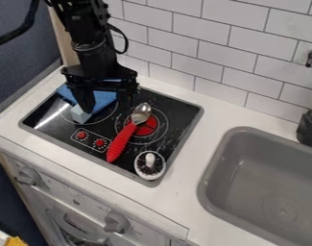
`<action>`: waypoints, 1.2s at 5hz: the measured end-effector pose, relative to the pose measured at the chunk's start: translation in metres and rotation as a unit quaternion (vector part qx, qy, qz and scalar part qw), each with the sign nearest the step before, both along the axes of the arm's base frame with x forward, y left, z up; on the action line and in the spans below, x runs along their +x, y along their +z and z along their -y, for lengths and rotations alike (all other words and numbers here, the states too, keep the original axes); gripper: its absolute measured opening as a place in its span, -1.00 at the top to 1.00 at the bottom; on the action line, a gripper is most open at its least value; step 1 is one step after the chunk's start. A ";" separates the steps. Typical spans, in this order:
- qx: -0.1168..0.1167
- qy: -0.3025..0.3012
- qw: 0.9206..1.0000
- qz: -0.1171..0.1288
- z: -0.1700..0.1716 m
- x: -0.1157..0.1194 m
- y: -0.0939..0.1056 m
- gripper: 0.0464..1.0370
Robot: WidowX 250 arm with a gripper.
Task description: Put the red spoon in the right burner
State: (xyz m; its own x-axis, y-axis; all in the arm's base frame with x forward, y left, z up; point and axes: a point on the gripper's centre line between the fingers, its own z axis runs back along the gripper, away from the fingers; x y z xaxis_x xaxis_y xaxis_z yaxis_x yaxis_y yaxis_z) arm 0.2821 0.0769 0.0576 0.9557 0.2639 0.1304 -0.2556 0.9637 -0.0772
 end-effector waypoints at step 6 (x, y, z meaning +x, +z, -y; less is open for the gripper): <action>0.036 0.011 0.996 -0.082 0.002 0.020 -0.072 -0.93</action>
State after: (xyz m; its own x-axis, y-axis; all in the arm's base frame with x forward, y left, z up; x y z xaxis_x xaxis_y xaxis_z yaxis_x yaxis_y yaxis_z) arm 0.3022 0.0751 -0.0149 0.9598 0.2806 -0.0080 -0.2802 0.9593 0.0360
